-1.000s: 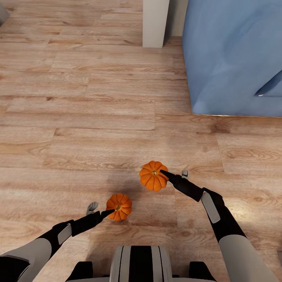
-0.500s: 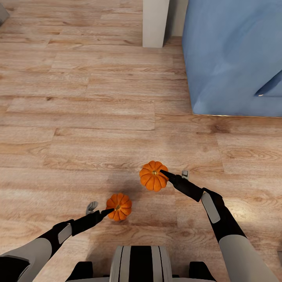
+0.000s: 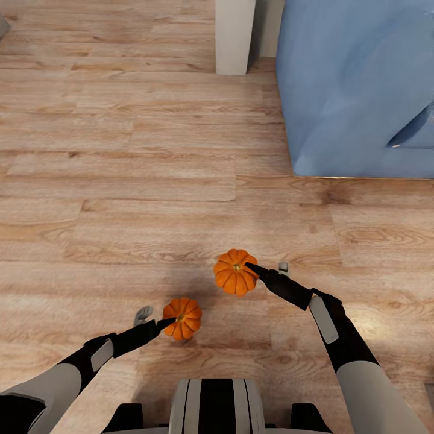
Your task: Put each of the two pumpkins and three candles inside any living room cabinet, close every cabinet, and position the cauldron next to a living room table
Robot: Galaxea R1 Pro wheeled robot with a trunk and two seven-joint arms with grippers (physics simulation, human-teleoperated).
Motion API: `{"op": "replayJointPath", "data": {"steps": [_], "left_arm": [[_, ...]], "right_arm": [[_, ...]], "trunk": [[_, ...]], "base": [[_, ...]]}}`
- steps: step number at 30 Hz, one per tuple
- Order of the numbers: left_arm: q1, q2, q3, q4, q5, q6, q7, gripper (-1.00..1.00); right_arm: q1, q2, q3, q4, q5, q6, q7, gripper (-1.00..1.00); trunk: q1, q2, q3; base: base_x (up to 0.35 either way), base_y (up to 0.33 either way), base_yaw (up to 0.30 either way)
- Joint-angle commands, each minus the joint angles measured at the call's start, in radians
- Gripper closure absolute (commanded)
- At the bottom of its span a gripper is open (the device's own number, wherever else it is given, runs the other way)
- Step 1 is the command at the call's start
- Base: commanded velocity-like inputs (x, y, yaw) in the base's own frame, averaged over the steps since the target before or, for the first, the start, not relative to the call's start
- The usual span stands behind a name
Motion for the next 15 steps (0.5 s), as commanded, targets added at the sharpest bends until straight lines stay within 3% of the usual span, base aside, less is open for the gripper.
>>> {"op": "replayJointPath", "data": {"steps": [1,8,15], "left_arm": [[0.000,0.000,0.006,0.001,-0.009,-0.006,0.028,-1.00],[0.000,0.000,0.006,0.001,-0.009,-0.005,0.027,-1.00],[0.000,0.000,0.004,0.001,-0.009,-0.005,0.025,-1.00]], "right_arm": [[0.000,0.000,0.000,0.000,0.000,0.000,-0.001,1.00],[0.000,0.000,0.000,-0.001,0.001,0.000,0.001,1.00],[0.000,0.000,0.000,-0.001,0.000,0.000,0.003,1.00]], "trunk": [[0.000,0.000,0.000],[0.000,0.000,0.006],[0.000,0.000,0.014]], "base": [[0.000,0.000,-0.041],[0.000,0.000,-0.104],[0.000,0.000,-0.191]]}}
